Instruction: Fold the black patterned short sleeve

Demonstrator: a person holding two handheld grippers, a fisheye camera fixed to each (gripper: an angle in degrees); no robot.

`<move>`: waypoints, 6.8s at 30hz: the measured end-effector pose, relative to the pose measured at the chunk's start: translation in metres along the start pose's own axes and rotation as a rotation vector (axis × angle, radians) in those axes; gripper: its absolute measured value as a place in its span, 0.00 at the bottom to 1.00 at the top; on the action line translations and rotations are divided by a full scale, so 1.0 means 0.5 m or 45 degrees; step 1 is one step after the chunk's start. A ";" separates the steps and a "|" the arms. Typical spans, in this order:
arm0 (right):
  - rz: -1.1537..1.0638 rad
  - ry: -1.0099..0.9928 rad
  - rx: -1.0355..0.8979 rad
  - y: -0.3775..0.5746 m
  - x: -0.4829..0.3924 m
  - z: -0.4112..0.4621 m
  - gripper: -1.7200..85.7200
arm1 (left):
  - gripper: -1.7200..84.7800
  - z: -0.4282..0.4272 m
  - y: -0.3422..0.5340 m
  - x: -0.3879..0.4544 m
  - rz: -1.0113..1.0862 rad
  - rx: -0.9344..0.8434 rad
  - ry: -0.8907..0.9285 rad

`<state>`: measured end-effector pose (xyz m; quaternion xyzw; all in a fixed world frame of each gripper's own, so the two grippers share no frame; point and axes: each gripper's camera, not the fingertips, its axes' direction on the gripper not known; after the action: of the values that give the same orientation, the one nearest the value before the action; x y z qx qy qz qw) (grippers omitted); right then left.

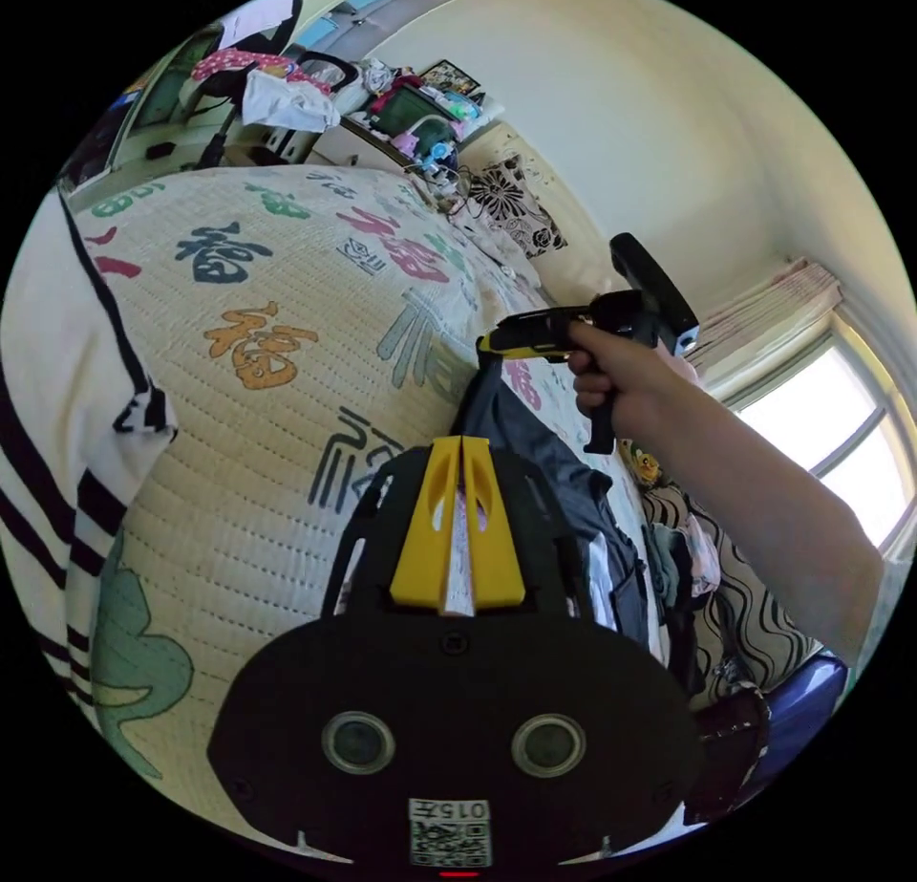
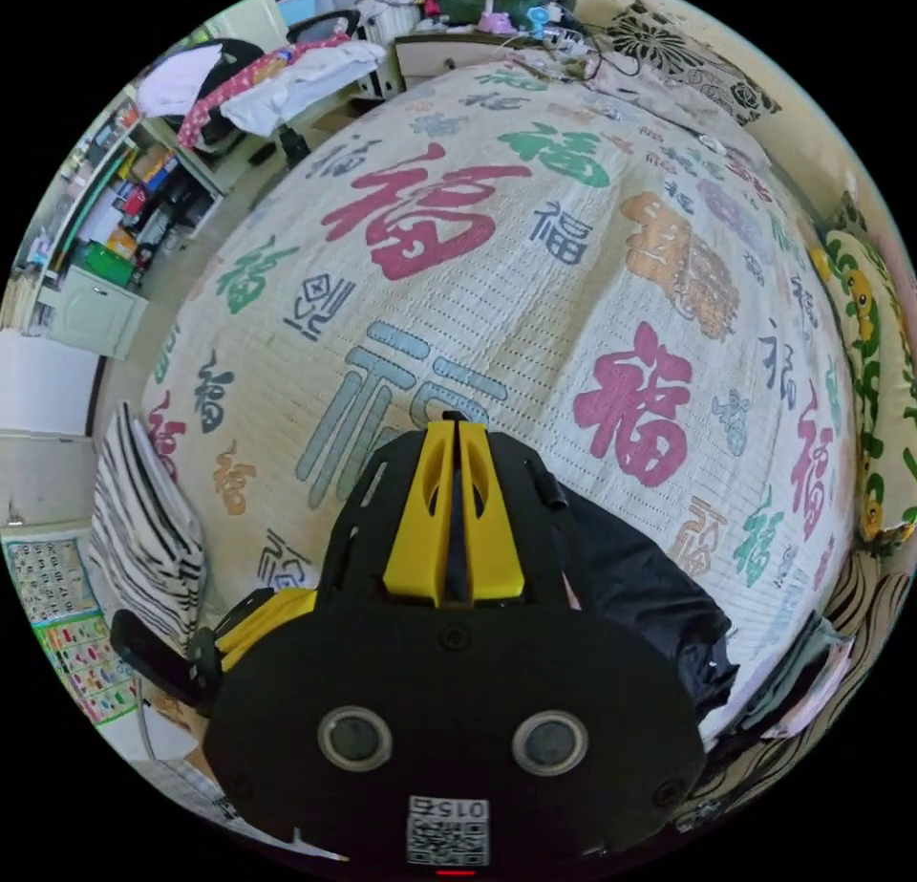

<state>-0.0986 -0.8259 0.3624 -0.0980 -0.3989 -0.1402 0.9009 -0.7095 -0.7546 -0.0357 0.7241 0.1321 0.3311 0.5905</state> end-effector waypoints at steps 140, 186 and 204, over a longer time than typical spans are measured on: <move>0.798 -0.677 0.196 1.513 0.640 -0.358 0.01 | 0.04 0.458 0.234 0.514 0.686 -1.111 0.089; -0.128 -0.371 -0.174 1.438 0.349 -0.297 0.07 | 0.06 0.126 0.385 0.439 0.620 -1.134 -0.166; 0.891 -0.536 0.184 1.293 0.885 -0.335 0.13 | 0.14 0.381 0.049 0.665 0.731 -0.900 -0.235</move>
<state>0.5153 -0.3426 0.5398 -0.1905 -0.5260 0.2259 0.7975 -0.3452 -0.7137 0.0790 0.5120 -0.2477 0.4402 0.6948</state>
